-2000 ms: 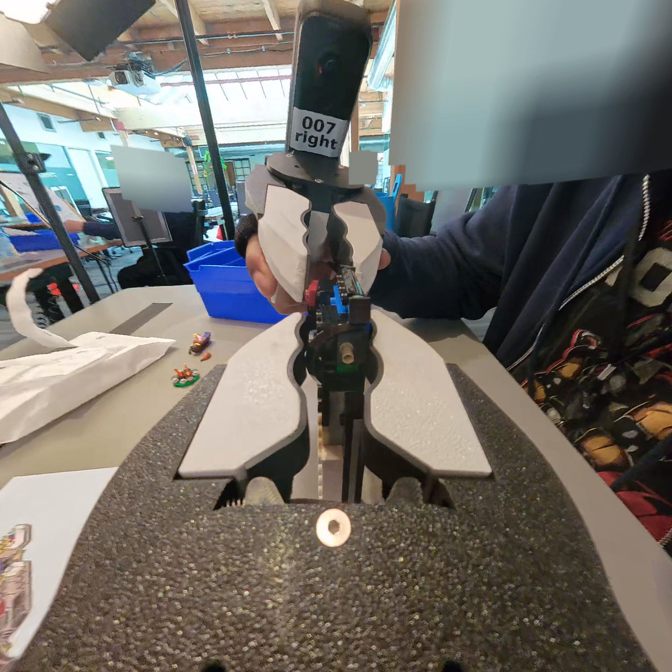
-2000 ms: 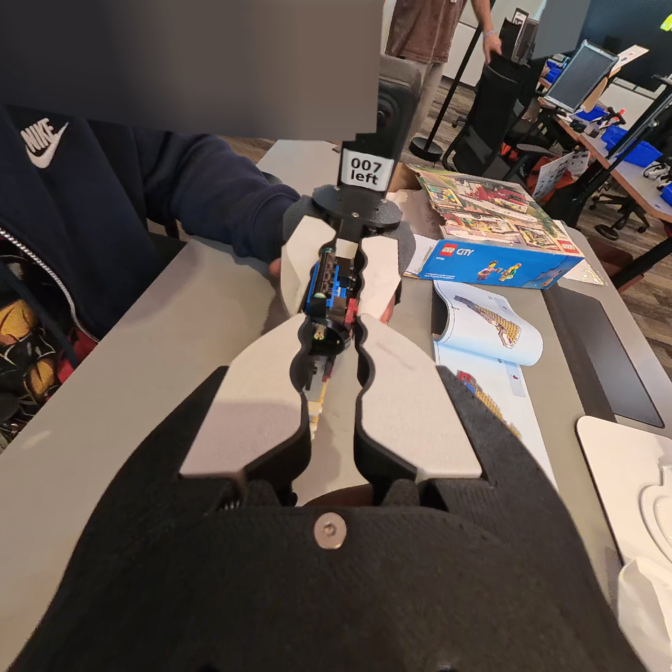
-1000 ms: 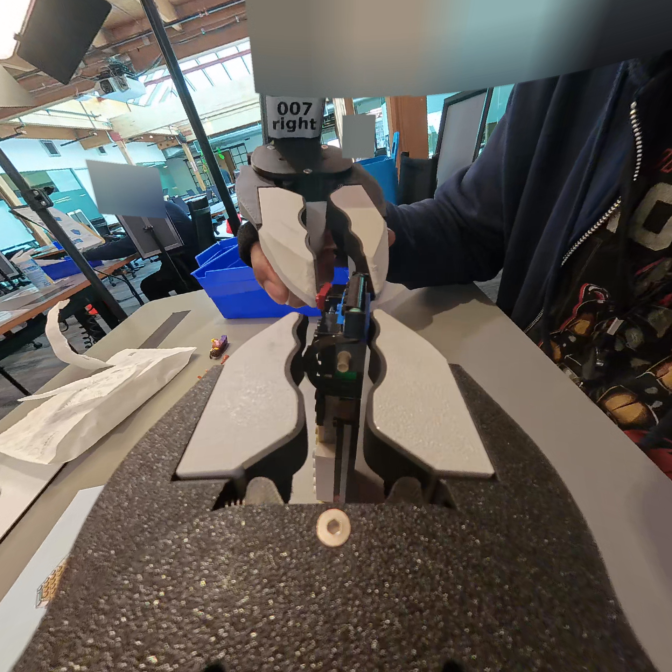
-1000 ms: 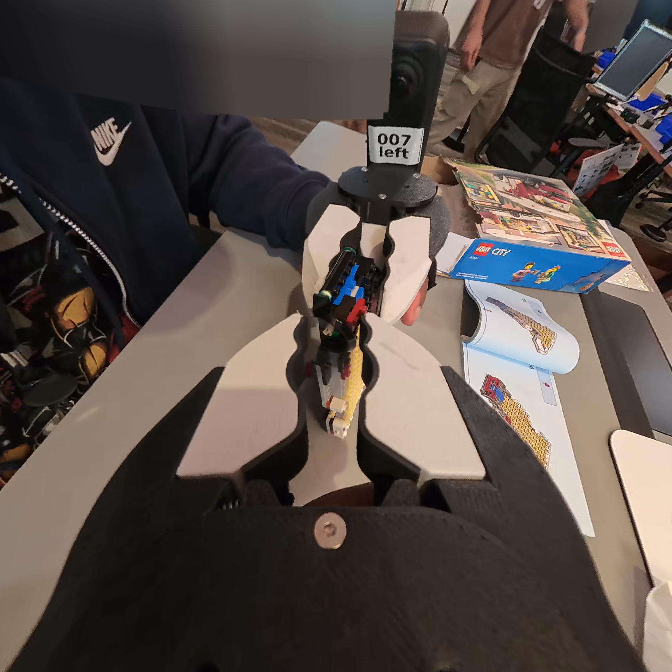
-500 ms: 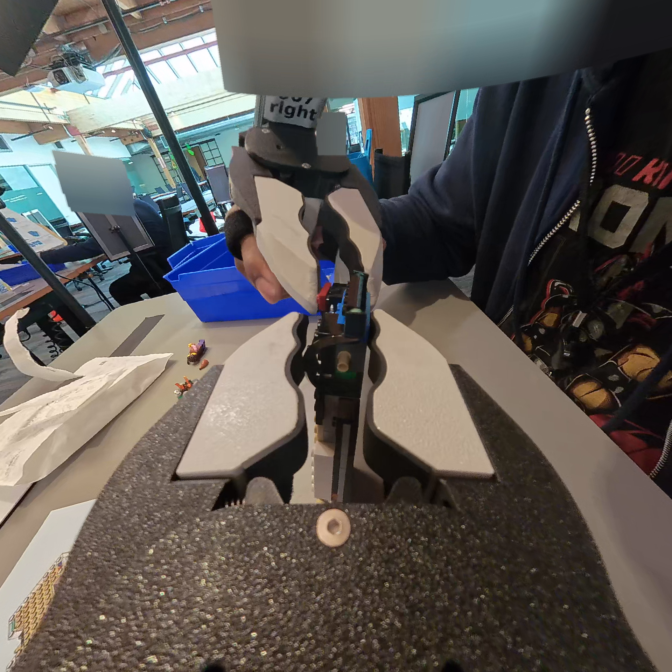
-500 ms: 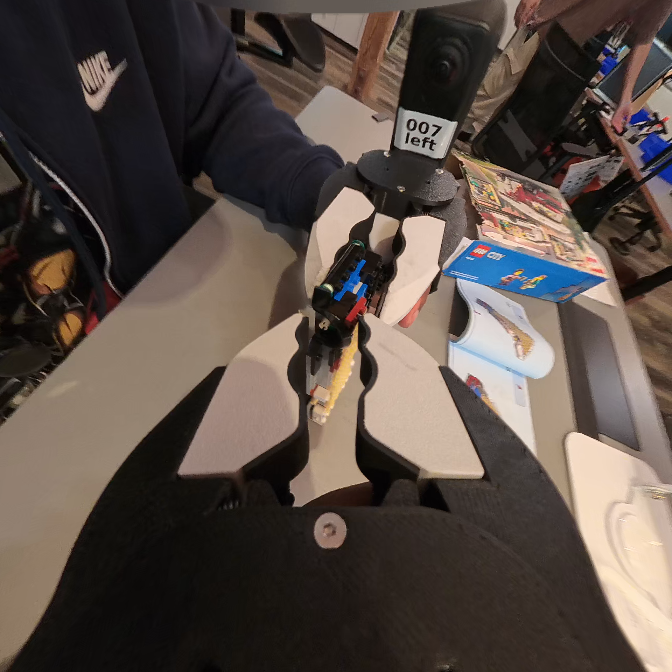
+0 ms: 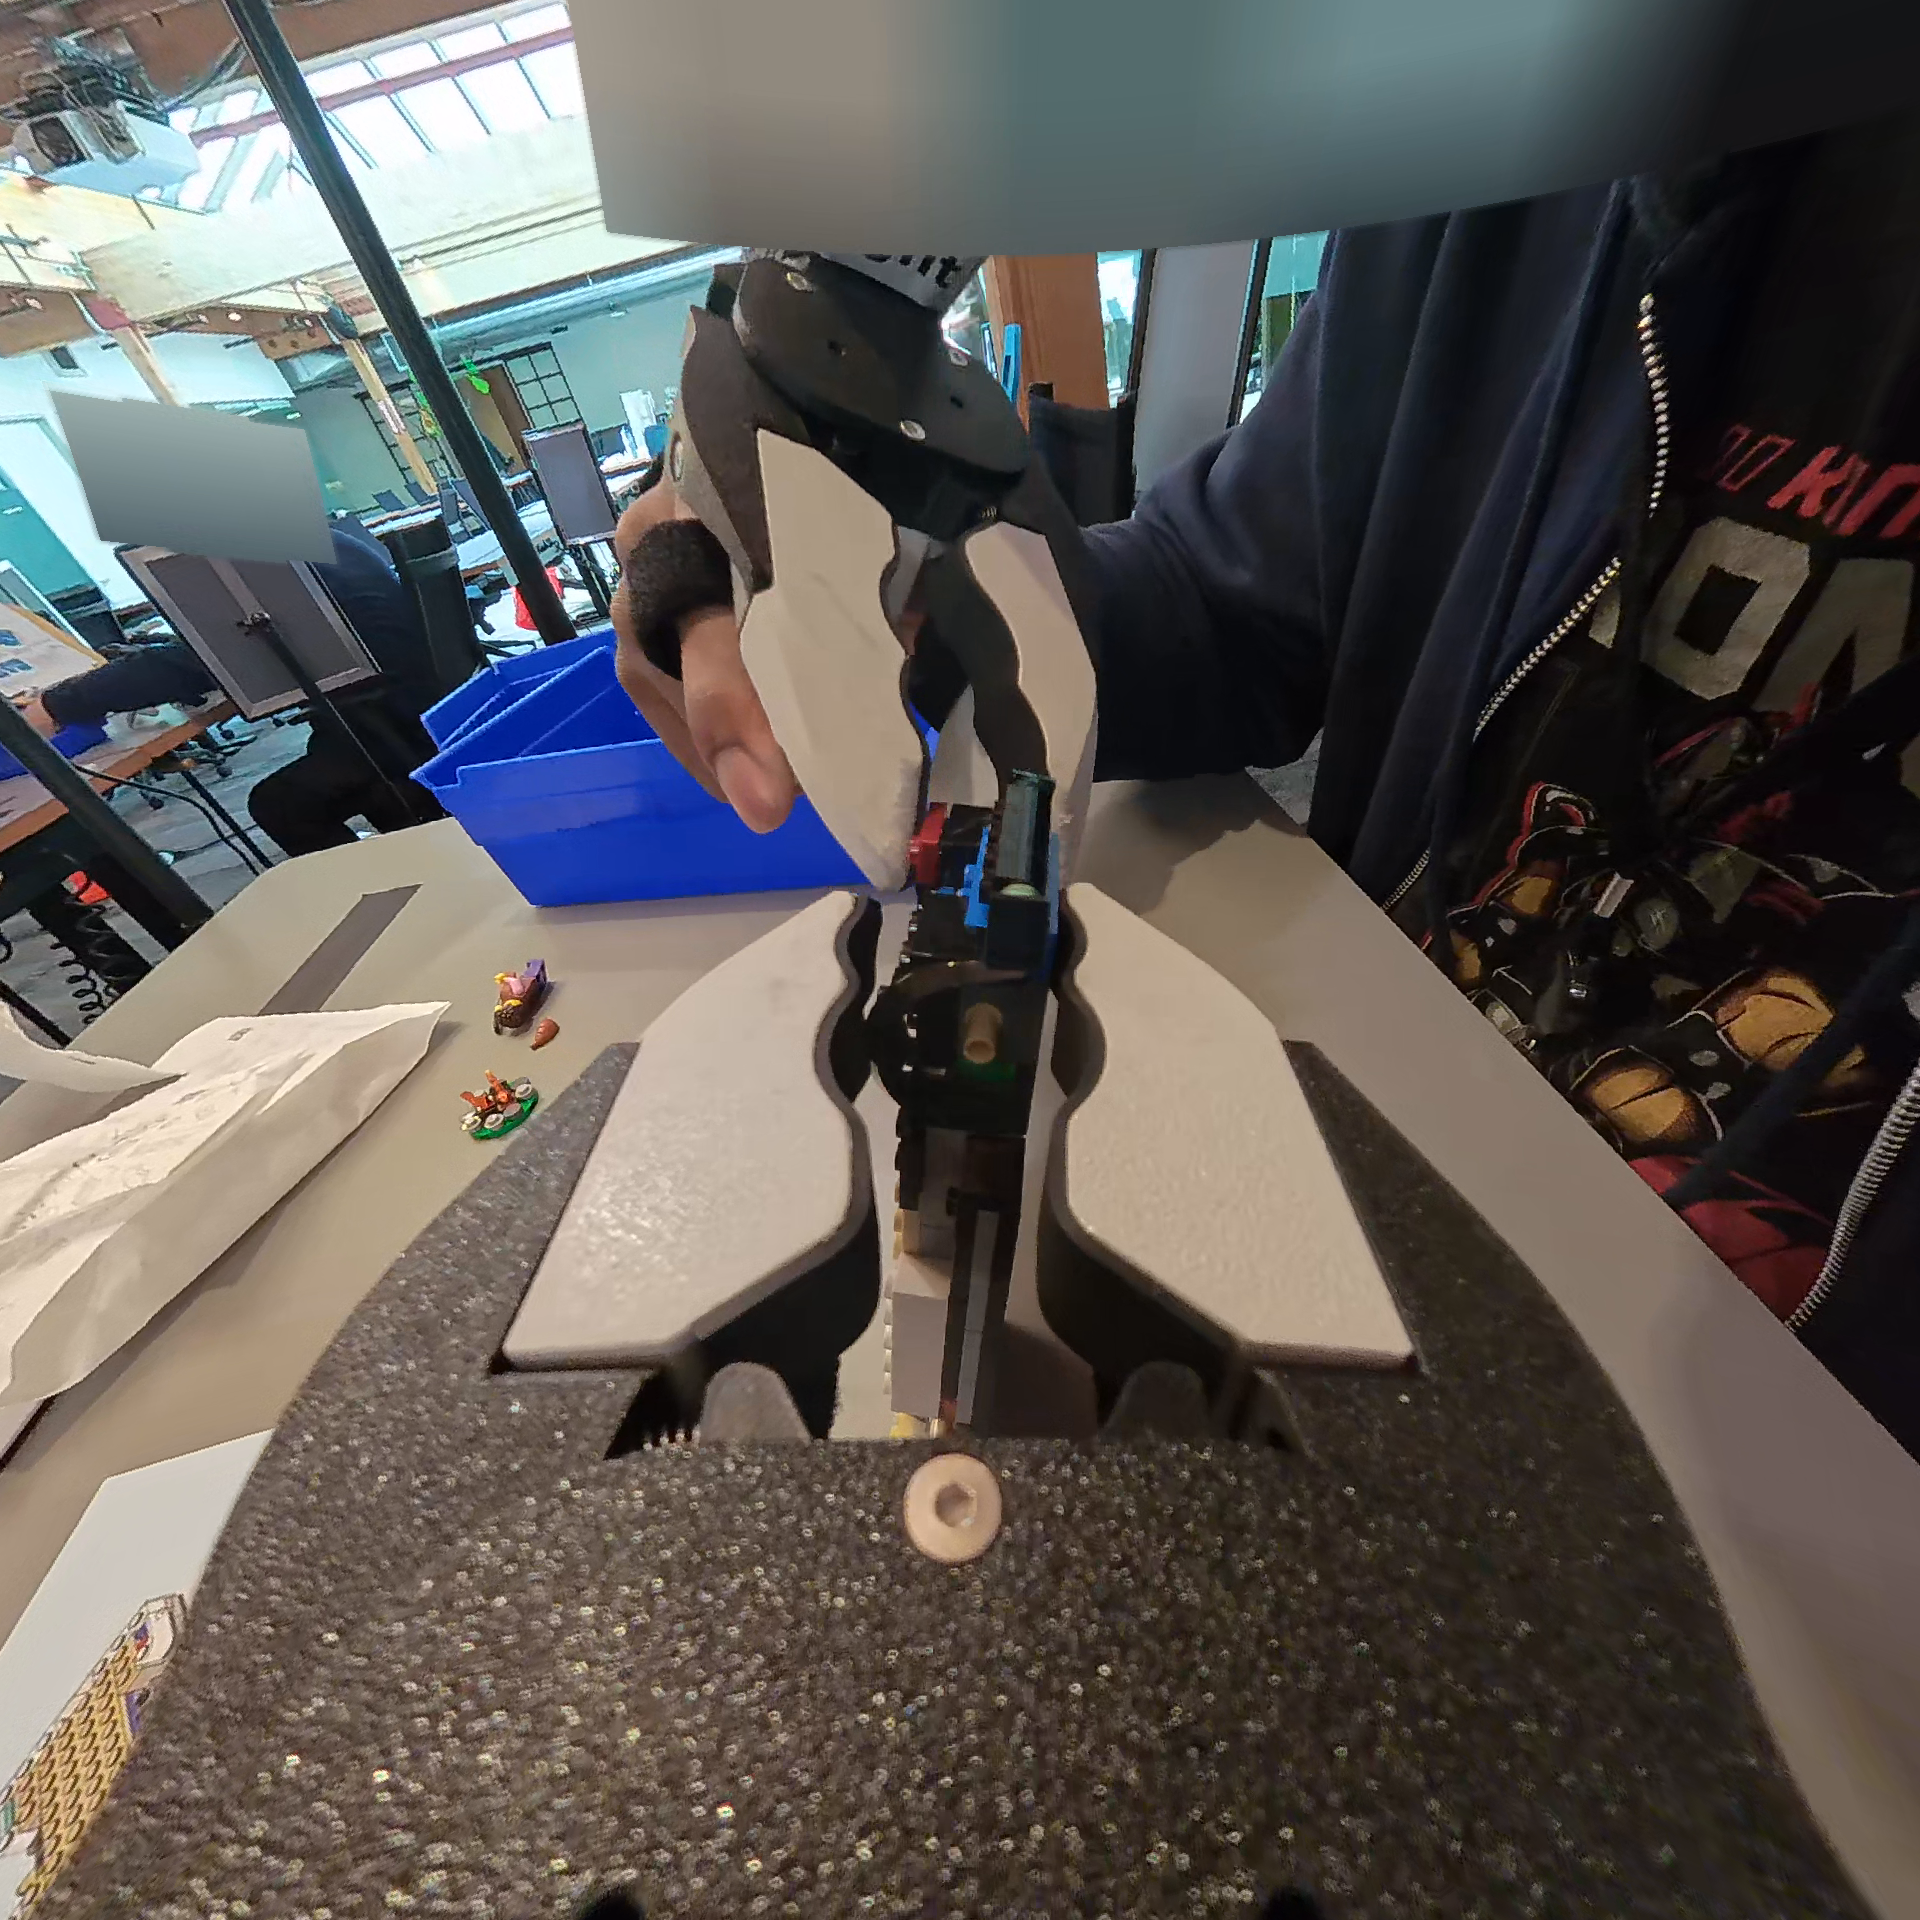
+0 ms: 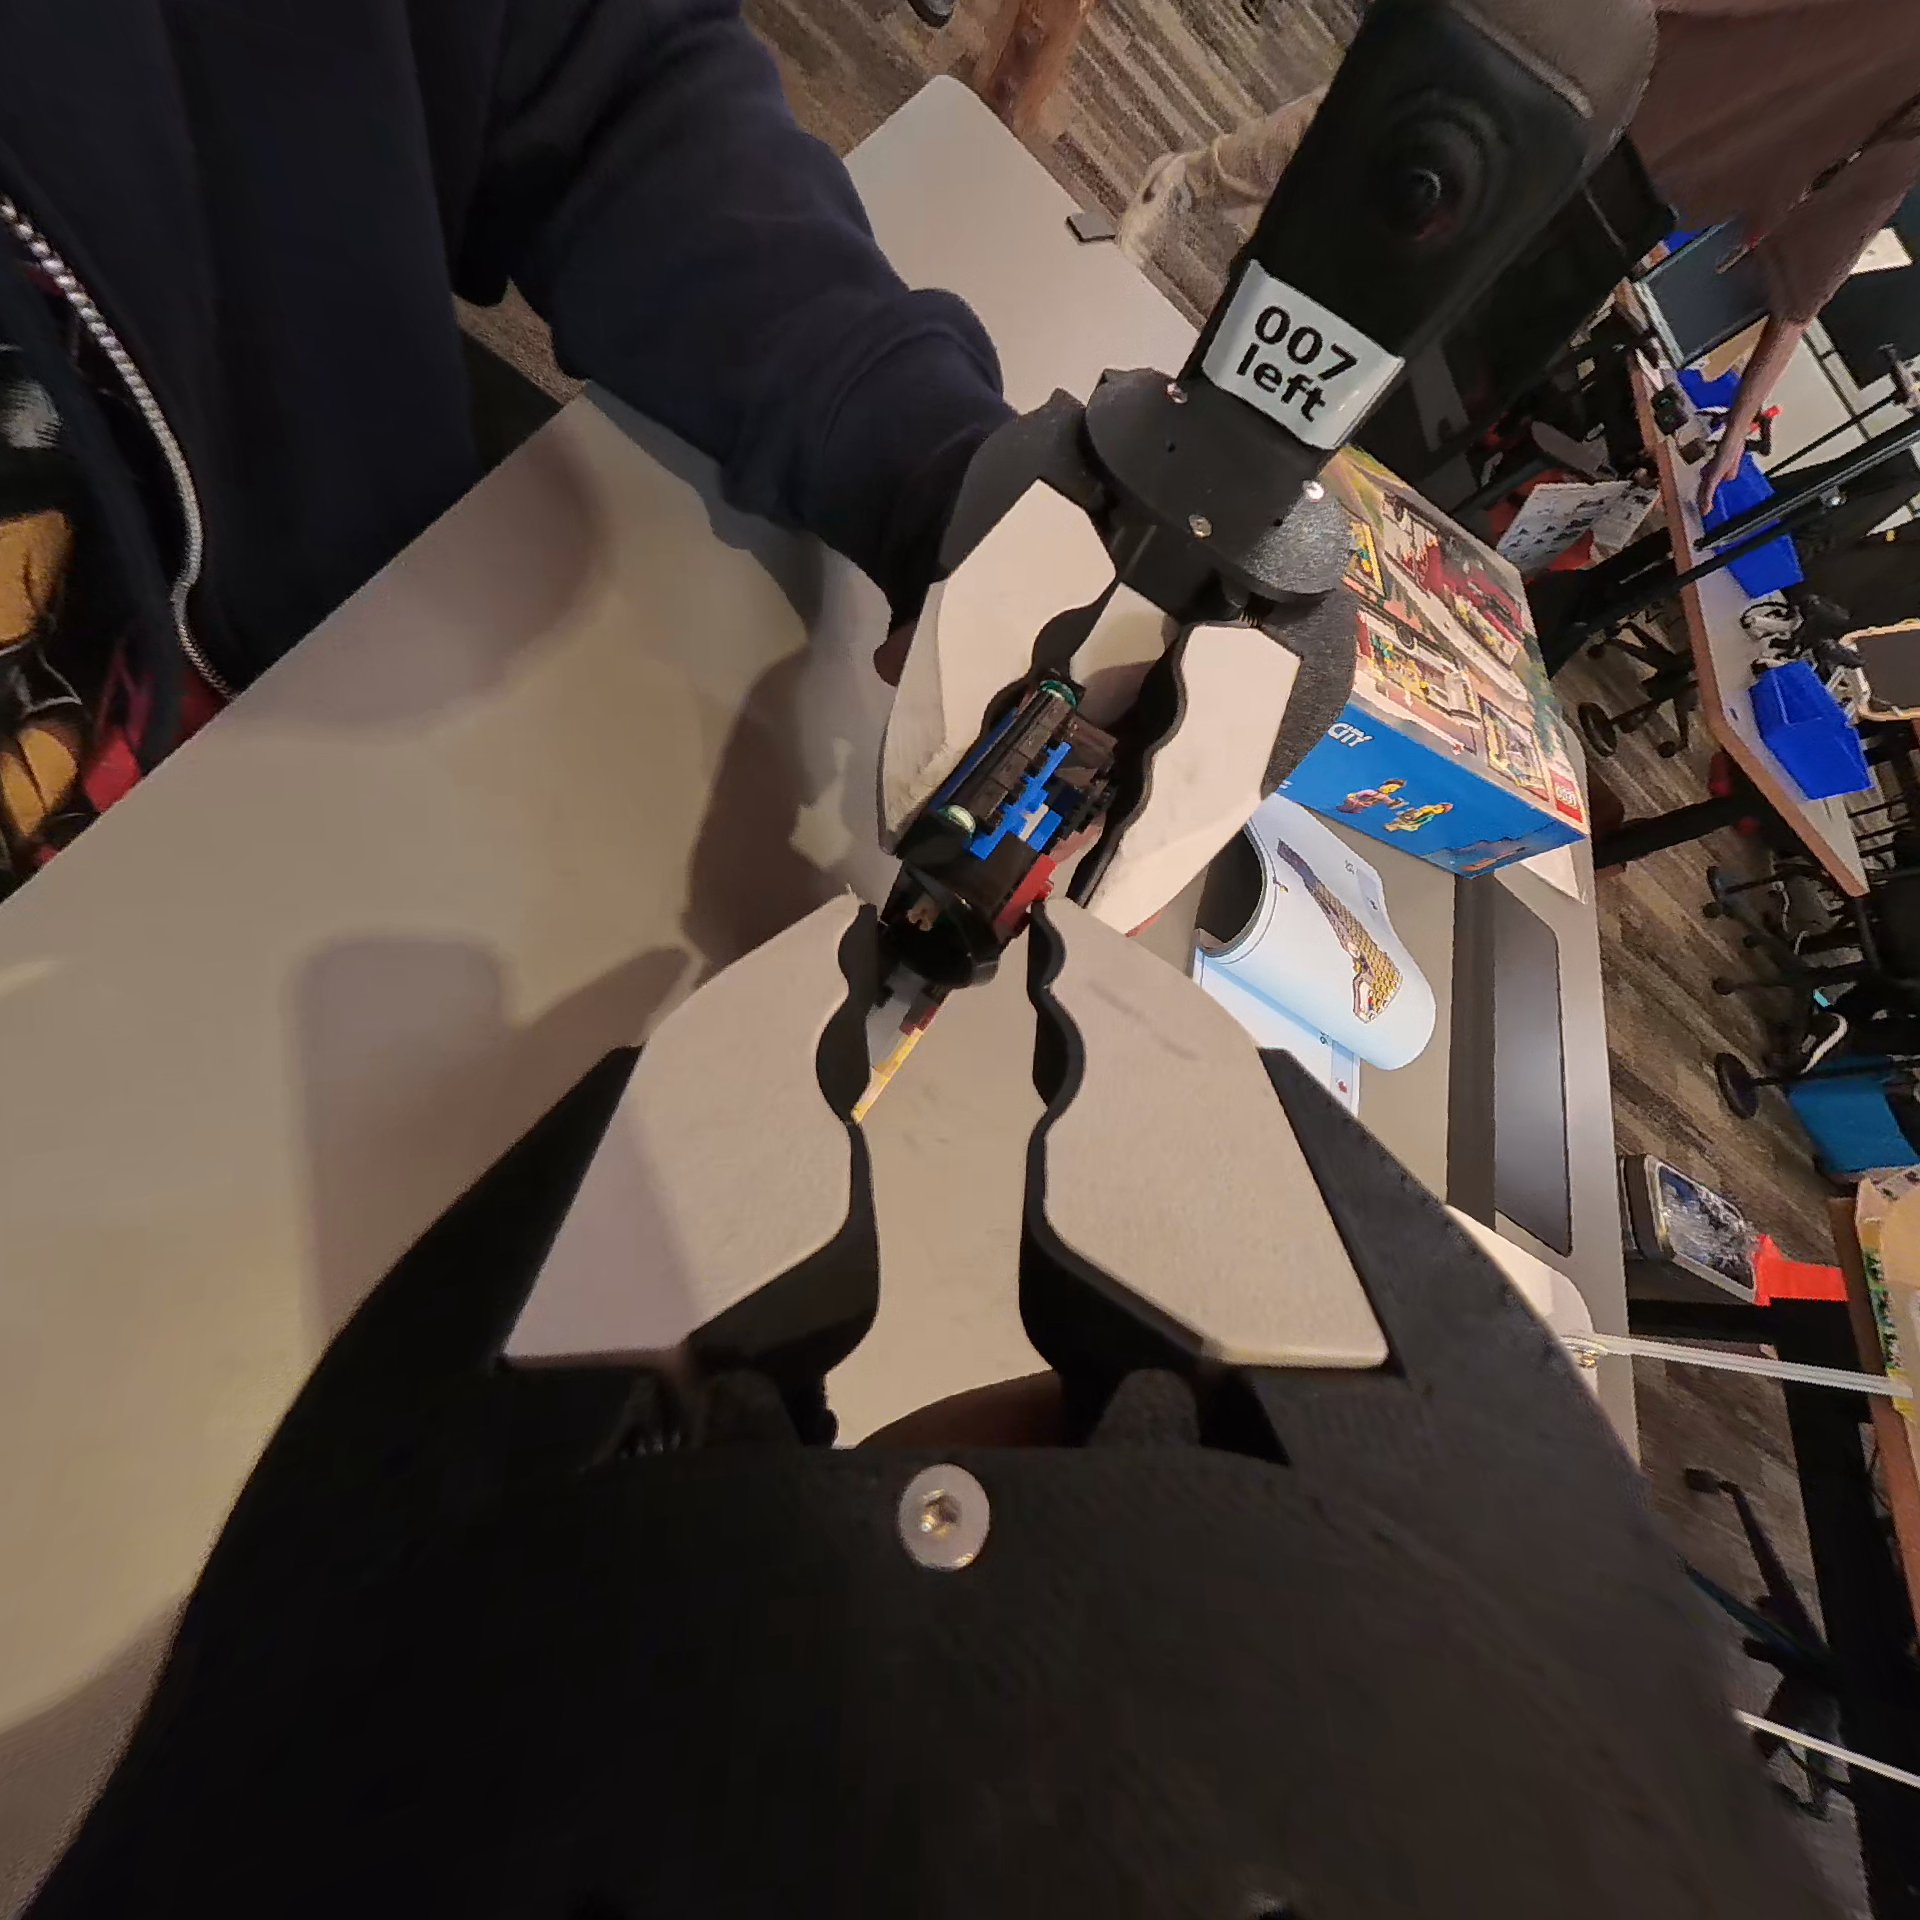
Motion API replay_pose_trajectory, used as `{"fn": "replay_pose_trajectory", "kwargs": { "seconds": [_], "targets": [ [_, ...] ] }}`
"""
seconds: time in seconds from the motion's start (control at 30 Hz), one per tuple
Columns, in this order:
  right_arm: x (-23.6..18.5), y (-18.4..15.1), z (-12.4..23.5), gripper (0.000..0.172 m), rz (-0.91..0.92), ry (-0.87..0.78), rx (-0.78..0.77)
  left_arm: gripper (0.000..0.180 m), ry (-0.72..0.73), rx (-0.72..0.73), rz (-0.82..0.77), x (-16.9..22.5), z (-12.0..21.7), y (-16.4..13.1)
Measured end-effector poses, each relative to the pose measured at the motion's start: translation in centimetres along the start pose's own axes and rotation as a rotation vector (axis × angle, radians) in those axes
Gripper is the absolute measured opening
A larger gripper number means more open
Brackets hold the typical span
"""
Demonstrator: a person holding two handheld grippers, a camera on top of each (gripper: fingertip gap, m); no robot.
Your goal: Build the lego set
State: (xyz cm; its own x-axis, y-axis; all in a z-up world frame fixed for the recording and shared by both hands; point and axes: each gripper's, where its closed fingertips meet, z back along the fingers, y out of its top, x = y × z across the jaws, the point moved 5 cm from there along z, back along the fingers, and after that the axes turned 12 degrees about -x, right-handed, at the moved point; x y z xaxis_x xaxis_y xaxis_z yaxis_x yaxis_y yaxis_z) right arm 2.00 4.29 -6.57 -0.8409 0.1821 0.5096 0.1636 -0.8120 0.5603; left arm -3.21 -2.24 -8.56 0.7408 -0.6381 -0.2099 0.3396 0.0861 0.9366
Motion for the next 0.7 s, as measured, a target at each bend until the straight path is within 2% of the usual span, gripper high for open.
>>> {"fn": "replay_pose_trajectory", "kwargs": {
  "seconds": [0.3,0.4,0.7],
  "targets": [
    [0.4,-0.1,-0.1,0.025,-0.044,-0.009,0.0,0.031,0.041,-0.01,-0.03,-0.2,0.0,0.0],
    [0.6,-0.4,-0.2,0.021,-0.076,-0.009,0.002,0.031,0.115,-0.022,-0.08,-0.3,0.0,-0.1],
    [1.2,-0.3,0.5,0.034,-0.166,-0.005,0.099,0.03,0.249,-0.045,-0.219,-0.2,0.0,-0.2]
  ]
}}
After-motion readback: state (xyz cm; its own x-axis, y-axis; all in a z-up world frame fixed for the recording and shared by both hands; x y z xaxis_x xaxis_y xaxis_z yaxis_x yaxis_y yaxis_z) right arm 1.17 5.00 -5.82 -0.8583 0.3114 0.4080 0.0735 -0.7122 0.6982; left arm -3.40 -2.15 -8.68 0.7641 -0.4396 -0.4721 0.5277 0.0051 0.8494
